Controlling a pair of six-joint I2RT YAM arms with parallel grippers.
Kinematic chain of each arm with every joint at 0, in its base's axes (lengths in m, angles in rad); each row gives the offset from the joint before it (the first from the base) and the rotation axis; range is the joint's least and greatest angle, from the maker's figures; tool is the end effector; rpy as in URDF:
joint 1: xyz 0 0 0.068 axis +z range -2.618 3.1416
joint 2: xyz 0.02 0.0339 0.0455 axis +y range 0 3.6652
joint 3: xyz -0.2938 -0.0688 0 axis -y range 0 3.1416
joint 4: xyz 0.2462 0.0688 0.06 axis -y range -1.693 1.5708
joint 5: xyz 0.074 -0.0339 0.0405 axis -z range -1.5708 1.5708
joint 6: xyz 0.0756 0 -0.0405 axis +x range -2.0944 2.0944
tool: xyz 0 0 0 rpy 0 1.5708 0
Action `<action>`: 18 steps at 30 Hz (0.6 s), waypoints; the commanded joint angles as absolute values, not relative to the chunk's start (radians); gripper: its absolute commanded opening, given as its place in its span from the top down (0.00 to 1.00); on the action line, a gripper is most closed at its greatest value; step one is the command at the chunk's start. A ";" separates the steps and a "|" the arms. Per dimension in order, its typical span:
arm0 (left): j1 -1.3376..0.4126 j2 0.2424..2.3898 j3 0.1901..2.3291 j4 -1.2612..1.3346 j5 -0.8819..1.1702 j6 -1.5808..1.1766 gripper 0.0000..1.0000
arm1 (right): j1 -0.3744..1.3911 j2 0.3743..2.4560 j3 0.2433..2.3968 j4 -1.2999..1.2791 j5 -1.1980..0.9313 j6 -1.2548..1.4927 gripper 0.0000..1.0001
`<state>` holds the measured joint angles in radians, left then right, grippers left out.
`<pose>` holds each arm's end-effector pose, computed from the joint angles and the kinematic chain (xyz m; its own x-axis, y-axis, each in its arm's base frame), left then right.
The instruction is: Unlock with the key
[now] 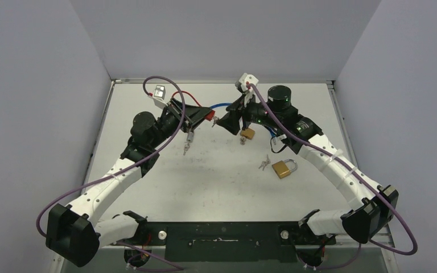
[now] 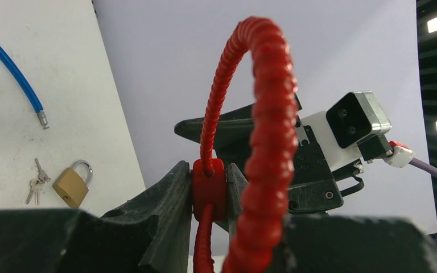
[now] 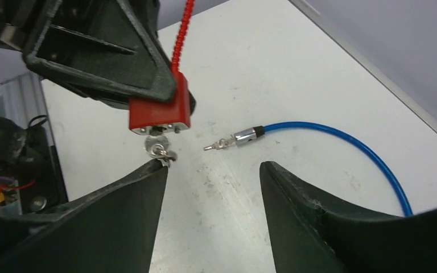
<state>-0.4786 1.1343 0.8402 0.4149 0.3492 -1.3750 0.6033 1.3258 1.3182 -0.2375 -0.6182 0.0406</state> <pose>0.2480 -0.1578 0.3833 -0.6994 -0.6755 -0.2336 0.2478 0.0774 -0.9657 0.2444 0.2216 0.4237 -0.2372 -0.1233 -0.9636 -0.9165 0.3574 0.1799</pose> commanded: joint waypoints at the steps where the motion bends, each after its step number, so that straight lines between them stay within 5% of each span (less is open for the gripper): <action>1: -0.472 1.100 0.871 0.452 0.364 -1.364 1.00 | 0.625 1.267 1.278 -0.180 -0.481 -0.072 0.35; 15: -0.468 1.094 0.885 0.380 0.359 -1.352 1.00 | 0.797 1.228 1.248 -0.099 -0.246 -0.211 0.42; 18: -0.468 1.089 0.886 0.368 0.360 -1.349 1.00 | 0.799 1.241 1.257 -0.106 -0.216 -0.216 0.52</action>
